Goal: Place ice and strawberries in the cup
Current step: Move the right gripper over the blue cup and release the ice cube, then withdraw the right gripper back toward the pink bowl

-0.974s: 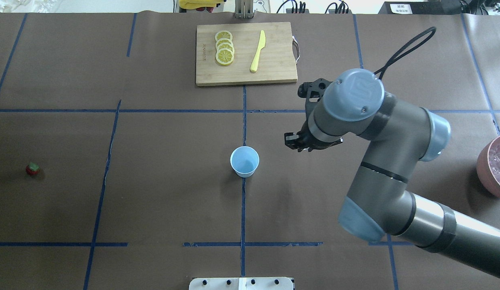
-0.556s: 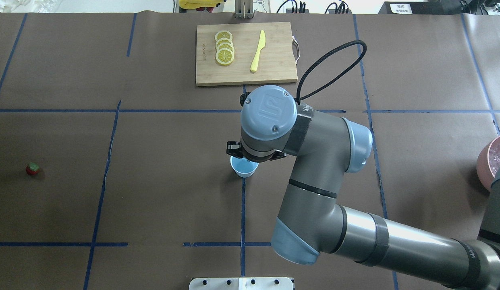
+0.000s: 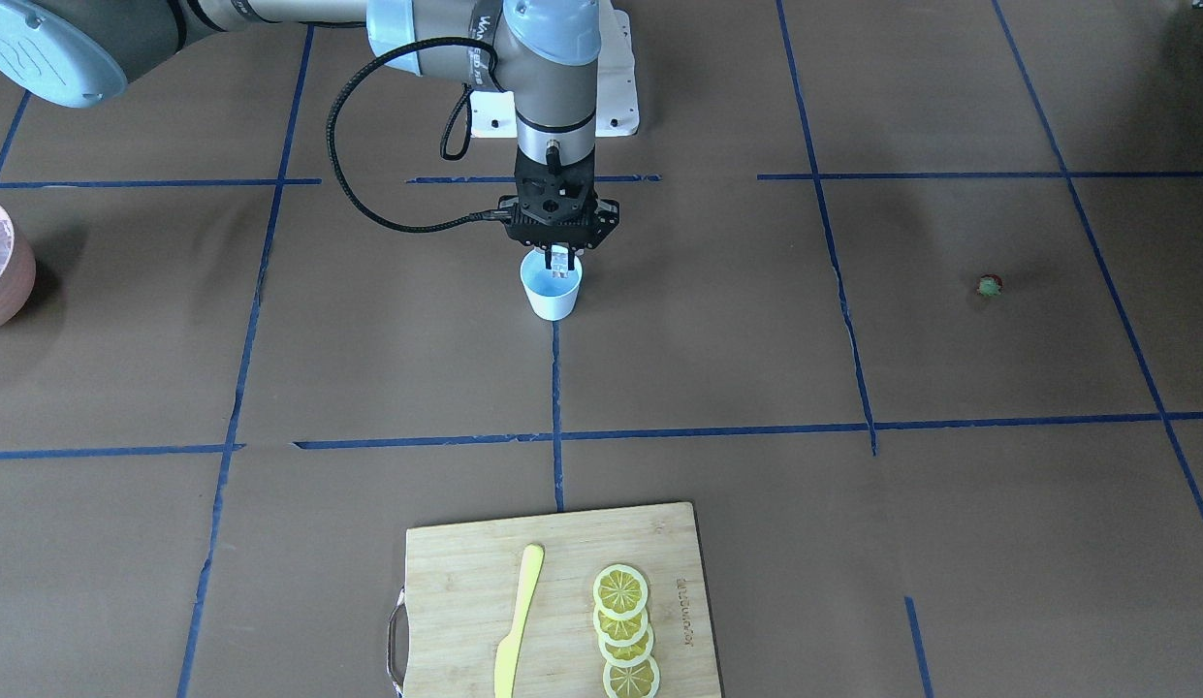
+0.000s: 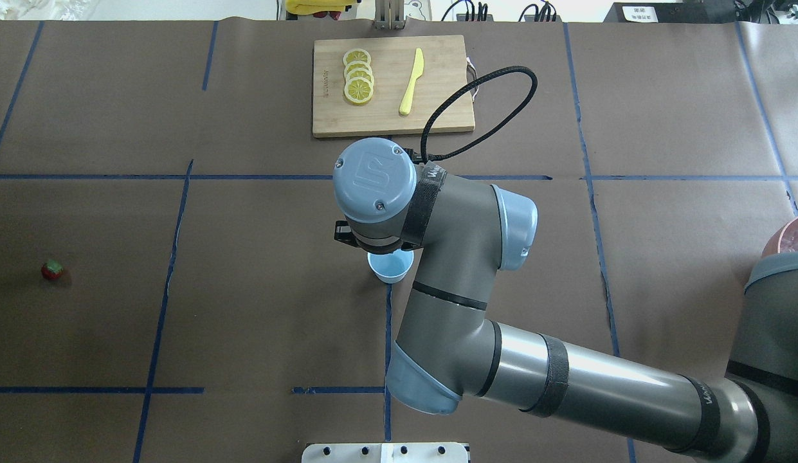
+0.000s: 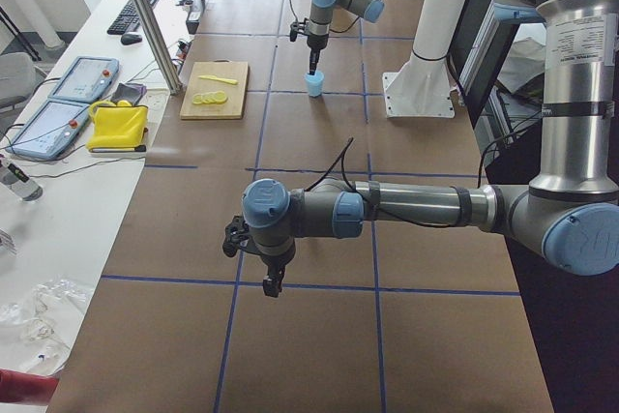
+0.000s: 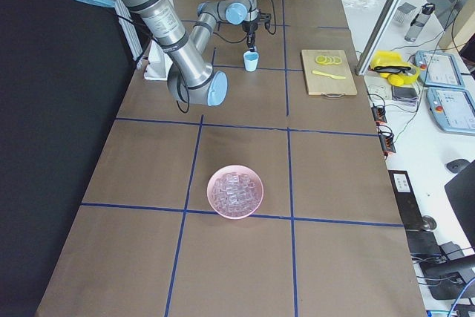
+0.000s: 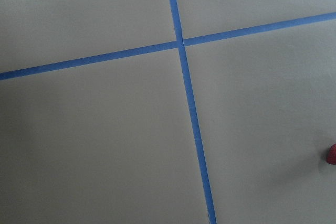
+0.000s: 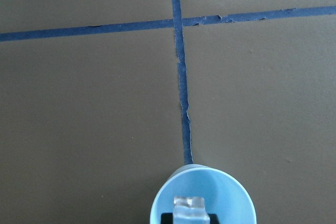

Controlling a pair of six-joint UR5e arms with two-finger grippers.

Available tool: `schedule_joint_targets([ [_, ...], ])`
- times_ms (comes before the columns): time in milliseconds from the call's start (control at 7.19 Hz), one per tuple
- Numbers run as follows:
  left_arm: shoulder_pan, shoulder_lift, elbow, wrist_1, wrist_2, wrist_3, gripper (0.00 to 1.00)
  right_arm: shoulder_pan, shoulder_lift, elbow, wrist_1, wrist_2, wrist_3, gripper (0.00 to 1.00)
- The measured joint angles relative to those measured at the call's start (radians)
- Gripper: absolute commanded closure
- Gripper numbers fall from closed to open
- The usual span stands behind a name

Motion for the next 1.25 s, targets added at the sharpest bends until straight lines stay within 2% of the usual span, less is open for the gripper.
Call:
schedule_joint_targets([
  [695, 0.0, 0.0, -0.001, -0.001, 0.0, 0.0, 0.0, 0.008, -0.021, 0.013, -0.002, -0.003, -0.011, 0.0],
  [974, 0.0, 0.0, -0.001, 0.0, 0.0, 0.0, 0.0, 0.082, -0.129, 0.099, 0.001, 0.056, -0.113, 0.0],
  [1252, 0.0, 0.0, 0.0, 0.0, 0.0, 0.0, 0.0, 0.232, -0.328, 0.239, 0.007, 0.178, -0.357, 0.0],
])
